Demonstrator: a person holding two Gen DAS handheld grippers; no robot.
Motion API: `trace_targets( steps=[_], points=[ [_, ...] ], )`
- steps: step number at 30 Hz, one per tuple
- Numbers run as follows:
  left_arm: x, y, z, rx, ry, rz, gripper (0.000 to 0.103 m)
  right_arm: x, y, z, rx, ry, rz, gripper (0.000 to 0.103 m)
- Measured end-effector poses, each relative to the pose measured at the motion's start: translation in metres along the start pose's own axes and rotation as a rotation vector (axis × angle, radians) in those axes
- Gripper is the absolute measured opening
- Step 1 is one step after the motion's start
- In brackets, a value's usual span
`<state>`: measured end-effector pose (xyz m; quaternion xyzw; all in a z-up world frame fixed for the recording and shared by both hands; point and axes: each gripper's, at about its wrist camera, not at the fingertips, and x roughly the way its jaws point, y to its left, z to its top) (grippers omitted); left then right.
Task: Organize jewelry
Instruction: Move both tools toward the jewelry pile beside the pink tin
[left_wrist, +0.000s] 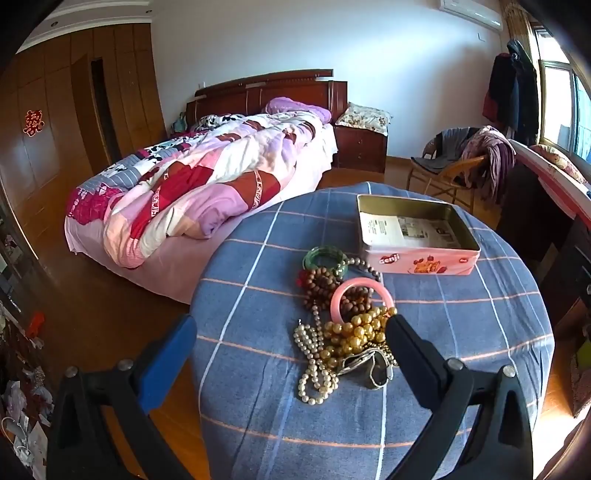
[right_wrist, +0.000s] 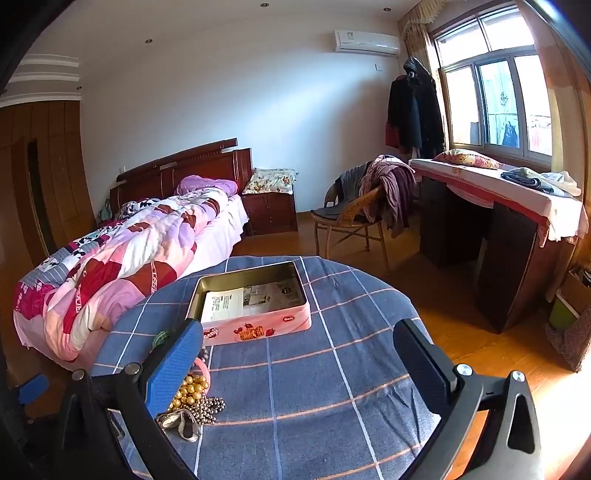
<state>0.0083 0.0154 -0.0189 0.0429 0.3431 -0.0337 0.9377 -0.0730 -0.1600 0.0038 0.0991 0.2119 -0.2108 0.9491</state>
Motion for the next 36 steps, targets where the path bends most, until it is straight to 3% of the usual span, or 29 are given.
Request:
trace_targets(
  steps=[28,32,36],
  points=[
    [0.003,0.000,0.001,-0.001,-0.004,0.019,0.103,0.009,0.001,0.000,0.001,0.027,0.004,0.102],
    [0.002,-0.002,0.002,0.014,-0.024,0.079,0.103,0.012,-0.001,0.001,-0.005,0.035,-0.001,0.102],
    [-0.002,-0.007,0.004,0.043,-0.064,0.196,0.103,0.016,-0.003,0.001,-0.005,0.039,-0.005,0.102]
  ],
)
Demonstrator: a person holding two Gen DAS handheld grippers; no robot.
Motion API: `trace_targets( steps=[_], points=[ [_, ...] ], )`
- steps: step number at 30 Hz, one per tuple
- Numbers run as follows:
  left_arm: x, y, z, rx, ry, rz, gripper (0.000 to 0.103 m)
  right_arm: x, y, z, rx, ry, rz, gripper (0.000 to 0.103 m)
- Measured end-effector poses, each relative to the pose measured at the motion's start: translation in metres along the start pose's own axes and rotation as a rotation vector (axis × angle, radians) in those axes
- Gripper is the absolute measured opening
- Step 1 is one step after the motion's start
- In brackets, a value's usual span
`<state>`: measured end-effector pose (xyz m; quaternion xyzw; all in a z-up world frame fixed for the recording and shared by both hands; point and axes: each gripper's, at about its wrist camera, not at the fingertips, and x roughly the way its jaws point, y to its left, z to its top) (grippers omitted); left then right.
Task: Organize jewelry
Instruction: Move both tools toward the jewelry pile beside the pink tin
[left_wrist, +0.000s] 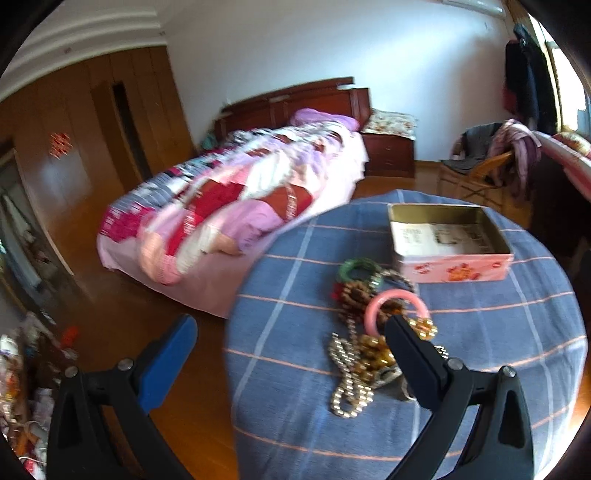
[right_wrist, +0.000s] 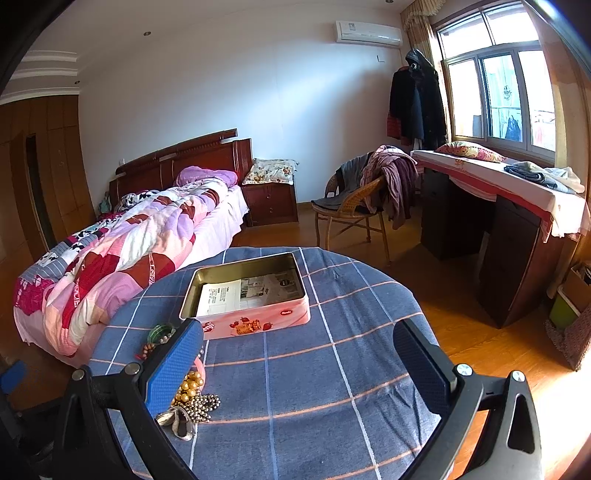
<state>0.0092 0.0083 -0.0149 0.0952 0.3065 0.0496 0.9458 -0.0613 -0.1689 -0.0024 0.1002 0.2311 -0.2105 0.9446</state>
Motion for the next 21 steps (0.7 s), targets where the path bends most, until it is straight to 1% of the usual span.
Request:
trace_targets(
  steps=[2,4,8,14,21],
  points=[
    [-0.001,-0.002,0.002,0.014,-0.016,0.069,0.103,0.001,-0.001,0.001,-0.006,-0.004,-0.011,0.102],
    [-0.001,-0.005,0.005,0.029,-0.030,0.118,0.103,0.002,-0.002,0.001,-0.007,-0.004,-0.020,0.102],
    [-0.003,-0.008,0.008,0.044,-0.055,0.142,0.103,0.004,-0.003,0.004,-0.006,-0.001,-0.026,0.102],
    [0.001,-0.015,0.010,0.056,-0.048,0.083,0.103,0.010,0.001,0.007,-0.025,0.003,-0.025,0.102],
    [0.010,-0.027,0.016,0.074,-0.030,-0.011,0.103,0.022,0.005,0.012,-0.036,0.009,-0.021,0.102]
  ],
)
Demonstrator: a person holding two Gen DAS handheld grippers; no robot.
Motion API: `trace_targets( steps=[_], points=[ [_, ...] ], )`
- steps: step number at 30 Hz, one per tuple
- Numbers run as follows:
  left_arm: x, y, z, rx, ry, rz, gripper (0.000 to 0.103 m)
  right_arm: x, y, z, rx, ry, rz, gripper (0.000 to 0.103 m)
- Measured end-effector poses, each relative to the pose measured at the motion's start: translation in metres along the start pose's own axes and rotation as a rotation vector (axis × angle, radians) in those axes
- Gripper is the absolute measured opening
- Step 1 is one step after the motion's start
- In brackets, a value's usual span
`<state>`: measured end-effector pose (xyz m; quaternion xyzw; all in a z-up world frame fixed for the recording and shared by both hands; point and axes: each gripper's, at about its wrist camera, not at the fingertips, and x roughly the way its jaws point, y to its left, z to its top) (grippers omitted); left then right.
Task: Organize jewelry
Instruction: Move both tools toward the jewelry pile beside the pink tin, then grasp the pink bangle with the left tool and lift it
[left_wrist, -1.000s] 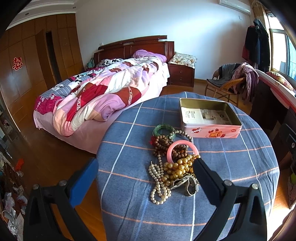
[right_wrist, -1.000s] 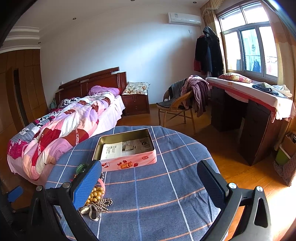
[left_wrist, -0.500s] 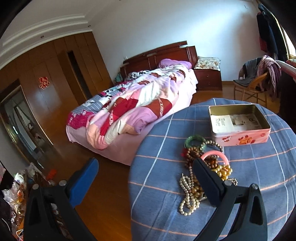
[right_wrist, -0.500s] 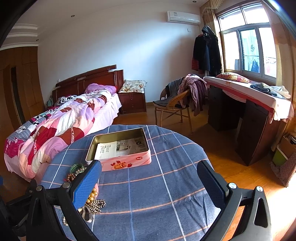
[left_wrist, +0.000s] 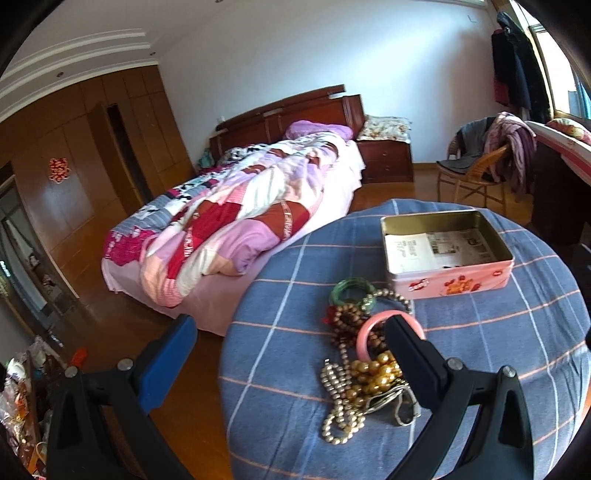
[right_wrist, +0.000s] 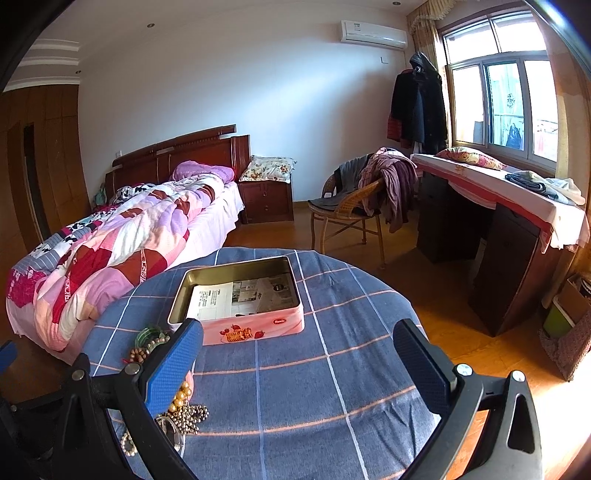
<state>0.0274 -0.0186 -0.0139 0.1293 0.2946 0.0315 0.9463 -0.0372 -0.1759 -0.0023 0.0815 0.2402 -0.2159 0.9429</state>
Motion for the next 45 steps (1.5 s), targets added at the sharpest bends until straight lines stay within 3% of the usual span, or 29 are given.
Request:
trace_targets(
  steps=[12,19,22,23,28,30,34,36,39,45],
  points=[
    [0.032,-0.005,0.010,-0.011,0.074,-0.088,0.103,0.034,0.011,0.004,-0.012,0.050,0.061,0.102],
    [0.054,0.003,0.000,-0.014,0.127,-0.177,0.103,0.058,0.021,-0.004,-0.068,0.107,0.100,0.102],
    [0.065,0.016,-0.010,-0.008,0.139,-0.180,0.103,0.070,0.023,-0.013,-0.090,0.134,0.126,0.101],
    [0.069,0.020,-0.014,-0.007,0.148,-0.182,0.103,0.075,0.025,-0.018,-0.099,0.151,0.142,0.098],
    [0.092,0.033,-0.022,-0.025,0.222,-0.243,0.102,0.104,0.040,-0.035,-0.124,0.272,0.245,0.063],
    [0.098,0.030,-0.022,-0.019,0.245,-0.295,0.085,0.116,0.047,-0.041,-0.119,0.330,0.312,0.052],
    [0.113,0.013,-0.022,0.003,0.327,-0.414,0.067,0.128,0.058,-0.049,-0.117,0.370,0.344,0.051],
    [0.120,0.003,-0.025,0.007,0.367,-0.484,0.051,0.129,0.060,-0.049,-0.127,0.362,0.341,0.051],
    [0.127,-0.009,-0.027,0.018,0.413,-0.544,0.046,0.129,0.059,-0.049,-0.135,0.363,0.335,0.051],
    [0.133,-0.019,-0.018,0.026,0.433,-0.605,0.046,0.133,0.049,-0.047,-0.109,0.384,0.324,0.051]
  ],
)
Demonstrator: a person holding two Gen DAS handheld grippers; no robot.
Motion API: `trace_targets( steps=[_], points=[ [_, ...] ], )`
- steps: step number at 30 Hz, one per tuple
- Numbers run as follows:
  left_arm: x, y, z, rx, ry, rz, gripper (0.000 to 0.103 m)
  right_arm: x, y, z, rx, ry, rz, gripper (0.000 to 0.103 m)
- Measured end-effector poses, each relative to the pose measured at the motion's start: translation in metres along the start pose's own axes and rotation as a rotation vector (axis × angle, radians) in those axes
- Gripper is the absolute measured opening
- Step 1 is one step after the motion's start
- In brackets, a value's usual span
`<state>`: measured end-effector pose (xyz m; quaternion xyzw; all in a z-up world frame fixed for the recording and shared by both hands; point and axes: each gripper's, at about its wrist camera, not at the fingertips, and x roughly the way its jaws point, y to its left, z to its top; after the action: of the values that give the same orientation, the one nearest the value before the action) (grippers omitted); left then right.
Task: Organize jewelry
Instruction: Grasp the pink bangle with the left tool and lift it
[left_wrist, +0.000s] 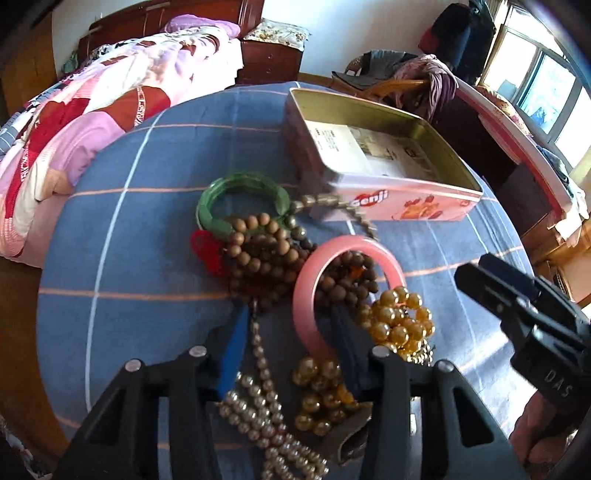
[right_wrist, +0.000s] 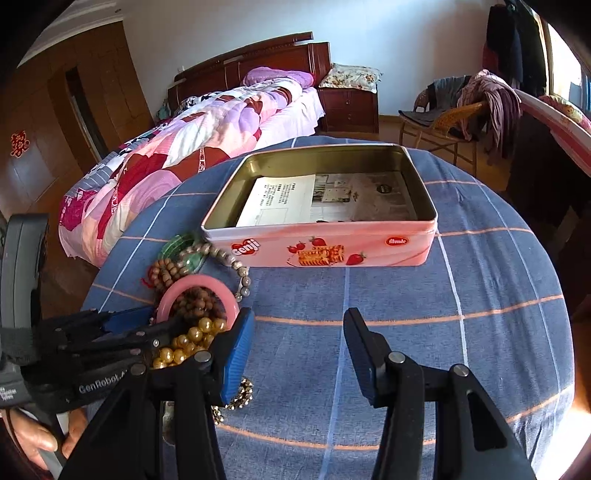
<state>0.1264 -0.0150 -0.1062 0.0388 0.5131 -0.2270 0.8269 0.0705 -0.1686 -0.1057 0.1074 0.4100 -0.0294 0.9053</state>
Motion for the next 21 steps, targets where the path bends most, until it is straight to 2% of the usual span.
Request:
trace_targets(
  steps=[3,4,6,8,10,14,19,21],
  points=[
    [0.000,-0.006,0.002,0.029,-0.002,-0.007,0.045,0.000,-0.003,0.000,0.010,0.006,0.004,0.051],
    [0.002,-0.005,0.004,0.039,-0.003,-0.003,0.040,0.000,-0.003,0.000,0.011,0.006,0.003,0.051],
    [0.005,-0.007,0.004,0.070,-0.002,0.002,0.012,-0.001,-0.005,-0.001,0.017,0.003,-0.003,0.051],
    [0.005,-0.006,0.005,0.065,-0.006,-0.037,0.011,-0.004,-0.007,-0.001,0.023,-0.003,-0.008,0.051],
    [-0.003,-0.010,0.002,0.092,-0.040,-0.032,0.011,-0.007,-0.011,-0.001,0.032,-0.012,-0.019,0.051],
    [-0.032,-0.015,-0.001,0.113,-0.159,-0.084,0.011,-0.012,-0.018,0.001,0.053,-0.027,-0.022,0.051],
    [-0.076,-0.006,0.008,0.062,-0.314,-0.174,0.011,-0.014,-0.022,0.001,0.067,-0.024,-0.015,0.051],
    [-0.091,0.000,0.013,0.040,-0.362,-0.187,0.011,-0.013,-0.022,0.000,0.072,-0.020,-0.009,0.051]
  ],
)
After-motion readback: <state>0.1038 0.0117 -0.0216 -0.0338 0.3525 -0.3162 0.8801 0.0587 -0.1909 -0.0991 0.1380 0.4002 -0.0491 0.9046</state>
